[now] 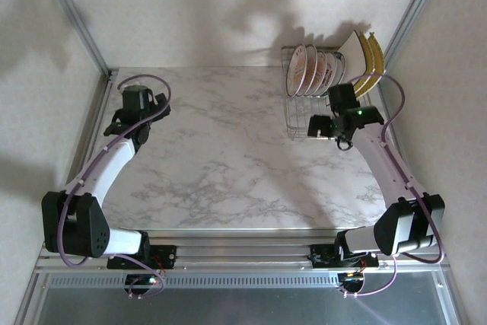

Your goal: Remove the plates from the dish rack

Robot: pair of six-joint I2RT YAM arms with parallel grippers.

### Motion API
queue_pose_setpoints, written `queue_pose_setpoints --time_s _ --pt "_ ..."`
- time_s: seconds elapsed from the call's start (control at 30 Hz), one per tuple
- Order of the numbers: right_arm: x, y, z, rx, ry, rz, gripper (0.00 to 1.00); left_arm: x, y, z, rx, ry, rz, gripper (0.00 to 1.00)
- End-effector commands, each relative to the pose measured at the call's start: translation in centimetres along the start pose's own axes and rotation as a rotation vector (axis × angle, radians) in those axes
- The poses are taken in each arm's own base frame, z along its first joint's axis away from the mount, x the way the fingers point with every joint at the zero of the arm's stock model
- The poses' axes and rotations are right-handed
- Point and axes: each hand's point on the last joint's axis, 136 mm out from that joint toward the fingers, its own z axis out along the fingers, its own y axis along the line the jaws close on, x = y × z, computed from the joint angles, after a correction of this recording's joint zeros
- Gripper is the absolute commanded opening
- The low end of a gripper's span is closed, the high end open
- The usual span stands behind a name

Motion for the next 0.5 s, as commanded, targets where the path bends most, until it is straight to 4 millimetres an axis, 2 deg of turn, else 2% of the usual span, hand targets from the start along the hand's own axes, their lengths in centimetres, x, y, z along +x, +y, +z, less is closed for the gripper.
queue_pose_setpoints --time_s 0.0,0.1,0.23,0.37,0.47 --pt "-4.4 1.5 -0.7 -0.019 -0.079 -0.050 0.99 -3.3 -1.7 -0.7 0.052 -0.090 0.025 1.00" --pt "-8.2 3.2 -0.3 -0.039 -0.125 -0.091 0.99 -4.8 -3.1 -0.3 0.082 -0.125 0.072 1.00" --pt "-12.4 5.3 0.3 -0.047 -0.192 -0.149 0.99 -6.2 -4.3 -0.3 0.116 -0.185 0.133 1.00" --pt "-15.8 7.0 1.2 -0.065 -0.256 -0.187 0.99 -6.5 -5.6 -0.7 0.183 -0.203 0.179 1.00" --pt "-18.0 8.0 2.1 -0.057 -0.274 -0.215 0.97 -6.1 -6.2 0.1 0.194 -0.113 0.177 0.99"
